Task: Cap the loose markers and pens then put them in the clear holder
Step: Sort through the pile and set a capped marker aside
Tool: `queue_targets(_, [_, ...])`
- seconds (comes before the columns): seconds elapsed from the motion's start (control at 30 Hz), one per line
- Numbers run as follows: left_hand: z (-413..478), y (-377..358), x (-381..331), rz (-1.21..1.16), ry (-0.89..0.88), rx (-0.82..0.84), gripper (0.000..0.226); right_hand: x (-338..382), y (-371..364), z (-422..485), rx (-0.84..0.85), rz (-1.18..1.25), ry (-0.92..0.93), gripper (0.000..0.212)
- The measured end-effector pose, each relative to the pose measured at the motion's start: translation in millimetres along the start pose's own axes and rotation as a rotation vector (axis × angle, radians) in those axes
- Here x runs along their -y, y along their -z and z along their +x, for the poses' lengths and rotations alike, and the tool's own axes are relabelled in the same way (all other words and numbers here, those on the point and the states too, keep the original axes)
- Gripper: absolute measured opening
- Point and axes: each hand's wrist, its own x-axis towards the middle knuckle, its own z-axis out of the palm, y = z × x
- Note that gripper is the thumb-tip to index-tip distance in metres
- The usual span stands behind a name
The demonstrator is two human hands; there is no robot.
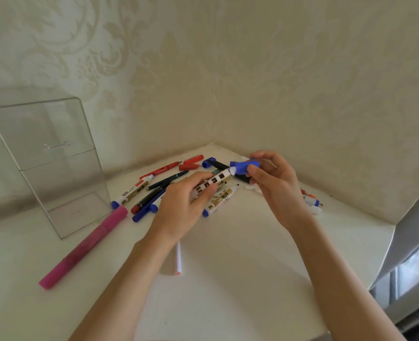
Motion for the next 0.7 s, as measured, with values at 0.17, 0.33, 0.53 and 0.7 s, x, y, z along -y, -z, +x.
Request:
queue_targets(0.17, [-0.4,0.2,2.6,0.017,0.062,-0.010,0.032,-2.6,-7.0,-1.8,0.024,-0.044,0.018,0.019])
queue_targets(0.33, [-4.2,1.5,2.7,0.095,0.064,-0.023,0.037,-7.2,-15.3,-4.2,0.019,-0.042,-0.002,0.021])
queue_targets(0.53, [-5.8,-5.5,1.0,-0.129,0.209,0.007,0.022,-11.4,-27.3,-6.4,-0.070,-0.120,0.042,0.023])
queue_targets(0.7, [-5.9,-3.5,-1.6,-0.426,0.397,0.041,0.022,-13.1,-32.7,-7.5,-0.056,-0.151,0.104,0.024])
